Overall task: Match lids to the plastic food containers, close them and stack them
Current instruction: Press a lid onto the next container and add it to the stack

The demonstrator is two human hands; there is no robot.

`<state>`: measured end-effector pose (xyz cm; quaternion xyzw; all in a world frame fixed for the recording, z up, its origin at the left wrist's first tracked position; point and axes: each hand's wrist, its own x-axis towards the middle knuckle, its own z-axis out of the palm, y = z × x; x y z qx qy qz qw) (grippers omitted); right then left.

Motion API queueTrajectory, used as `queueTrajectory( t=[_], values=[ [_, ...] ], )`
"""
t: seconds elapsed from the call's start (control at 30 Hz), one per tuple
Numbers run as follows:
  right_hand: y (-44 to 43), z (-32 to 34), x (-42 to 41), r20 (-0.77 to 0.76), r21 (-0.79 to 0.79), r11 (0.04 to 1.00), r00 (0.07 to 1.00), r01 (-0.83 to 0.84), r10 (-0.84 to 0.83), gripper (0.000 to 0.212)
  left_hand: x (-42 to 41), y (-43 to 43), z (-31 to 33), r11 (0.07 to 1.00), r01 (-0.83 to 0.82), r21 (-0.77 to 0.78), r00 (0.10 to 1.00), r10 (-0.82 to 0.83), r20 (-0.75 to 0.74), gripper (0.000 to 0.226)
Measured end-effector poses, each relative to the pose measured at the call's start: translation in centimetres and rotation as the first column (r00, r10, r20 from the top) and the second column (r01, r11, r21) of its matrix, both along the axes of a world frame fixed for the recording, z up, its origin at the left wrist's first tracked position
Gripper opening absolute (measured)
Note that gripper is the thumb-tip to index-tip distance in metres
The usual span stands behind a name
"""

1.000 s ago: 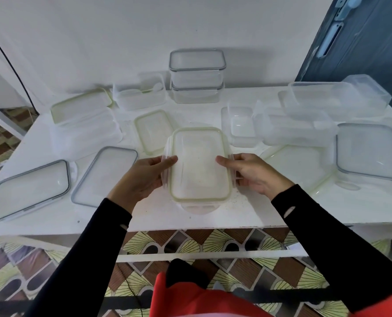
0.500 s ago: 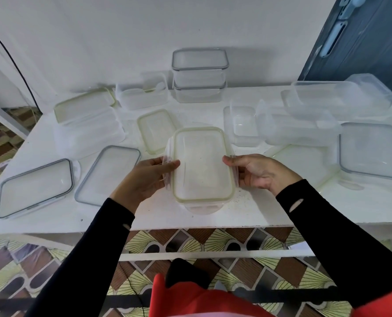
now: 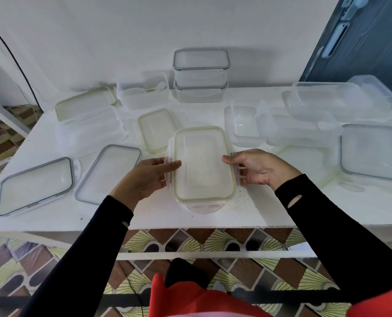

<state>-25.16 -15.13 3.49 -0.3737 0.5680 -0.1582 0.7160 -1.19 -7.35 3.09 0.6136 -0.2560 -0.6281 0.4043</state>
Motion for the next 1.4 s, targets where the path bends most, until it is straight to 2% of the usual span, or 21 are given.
queueTrajectory(
  t=[0.2, 0.27, 0.3, 0.33, 0.37, 0.4, 0.43, 0.47, 0.53, 0.57, 0.6, 0.63, 0.67, 0.7, 0.73, 0.77, 0.83, 0.9, 1.0, 1.2, 1.4],
  values=[
    [-0.1, -0.2, -0.2, 0.048, 0.028, 1.0, 0.999, 0.011, -0.013, 0.012, -0.4, 0.1, 0.1, 1.0, -0.017, 0.004, 1.0, 0.017, -0.023, 0.045],
    [0.1, -0.2, -0.2, 0.054, 0.02, 0.999, 0.998, 0.032, -0.033, 0.021, -0.7, 0.2, 0.2, 0.999, -0.036, -0.028, 0.998, 0.037, 0.051, 0.049],
    [0.2, -0.3, -0.2, 0.044, -0.009, 0.999, 0.998, 0.047, -0.046, 0.028, -0.8, 0.3, 0.2, 0.998, -0.027, -0.06, 0.988, 0.035, 0.149, 0.056],
    [0.5, -0.3, -0.1, 0.028, -0.052, 0.996, 0.998, 0.066, -0.065, 0.035, -0.9, 0.3, 0.1, 0.993, 0.006, -0.114, 0.948, 0.031, 0.318, 0.063],
    [0.7, -0.3, 0.1, 0.012, -0.091, 0.992, 0.996, 0.092, -0.091, 0.046, -1.1, 0.4, -0.2, 0.981, 0.076, -0.18, 0.853, 0.03, 0.521, 0.066],
    [0.9, -0.4, 0.2, 0.003, -0.122, 0.985, 0.993, 0.121, -0.122, 0.057, -1.4, 0.5, -0.4, 0.954, 0.175, -0.245, 0.715, 0.048, 0.697, 0.061],
    [1.1, -0.5, 0.3, -0.002, -0.148, 0.978, 0.988, 0.15, -0.152, 0.066, -1.8, 0.5, -0.5, 0.908, 0.287, -0.307, 0.578, 0.092, 0.811, 0.051],
    [1.3, -0.4, 0.3, -0.017, -0.181, 0.971, 0.986, 0.159, -0.165, 0.072, -2.3, 0.4, -0.7, 0.853, 0.384, -0.352, 0.479, 0.142, 0.866, 0.043],
    [1.7, -0.7, 0.5, -0.111, -0.35, 0.932, 0.983, 0.099, -0.146, 0.073, -3.1, 0.2, -1.5, 0.737, 0.55, -0.393, 0.377, 0.202, 0.904, 0.054],
    [2.0, -1.2, 0.6, -0.219, -0.515, 0.857, 0.967, -0.002, -0.13, 0.07, -3.4, 0.3, -1.7, 0.69, 0.609, -0.391, 0.361, 0.197, 0.911, 0.063],
    [2.3, -1.6, 0.5, -0.349, -0.688, 0.71, 0.926, -0.15, -0.142, 0.064, -3.6, 0.4, -1.9, 0.658, 0.644, -0.39, 0.369, 0.18, 0.912, 0.067],
    [2.6, -2.1, 0.4, -0.445, -0.801, 0.516, 0.879, -0.305, -0.173, 0.056, -3.7, 0.6, -1.6, 0.651, 0.657, -0.381, 0.378, 0.154, 0.913, 0.064],
    [3.0, -2.4, 0.4, -0.476, -0.854, 0.328, 0.861, -0.404, -0.179, 0.045, -3.7, 0.8, -1.3, 0.648, 0.664, -0.373, 0.374, 0.144, 0.916, 0.055],
    [3.4, -2.5, 0.3, -0.48, -0.869, 0.206, 0.868, -0.449, -0.132, 0.034, -3.7, 1.0, -0.9, 0.65, 0.68, -0.34, 0.349, 0.121, 0.929, 0.043],
    [4.0, -2.4, 0.2, -0.478, -0.872, 0.146, 0.877, -0.467, -0.051, 0.025, -3.4, 1.3, -0.9, 0.646, 0.709, -0.283, 0.322, 0.061, 0.945, 0.041],
    [4.4, -2.6, 0.0, -0.484, -0.87, 0.104, 0.875, -0.483, 0.017, 0.022, -3.0, 1.5, -0.8, 0.636, 0.743, -0.208, 0.297, -0.034, 0.954, 0.058],
    [5.7, -3.1, -0.4, -0.53, -0.842, 0.056, 0.842, -0.537, 0.1, 0.037, -2.2, 2.0, -0.7, 0.591, 0.802, -0.089, 0.255, -0.205, 0.945, 0.095],
    [6.7, -4.0, -1.3, -0.602, -0.787, 0.028, 0.777, -0.616, 0.181, 0.056, -1.8, 2.2, -0.8, 0.54, 0.841, -0.034, 0.19, -0.236, 0.953, 0.11],
    [7.1, -5.2, -2.1, -0.718, -0.693, -0.09, 0.674, -0.715, 0.174, 0.069, -1.7, 2.4, -1.4, 0.524, 0.851, -0.037, 0.149, -0.174, 0.973, 0.107],
    [7.1, -6.1, -1.8, -0.724, -0.683, -0.179, 0.689, -0.709, 0.033, 0.065, -2.0, 2.6, -1.9, 0.547, 0.835, -0.058, 0.143, -0.114, 0.983, 0.101],
    [7.0, -6.4, -1.8, -0.723, -0.671, -0.216, 0.69, -0.709, -0.018, 0.064, -2.3, 2.9, -1.9, 0.55, 0.833, -0.056, 0.124, -0.086, 0.989, 0.098]
  ],
)
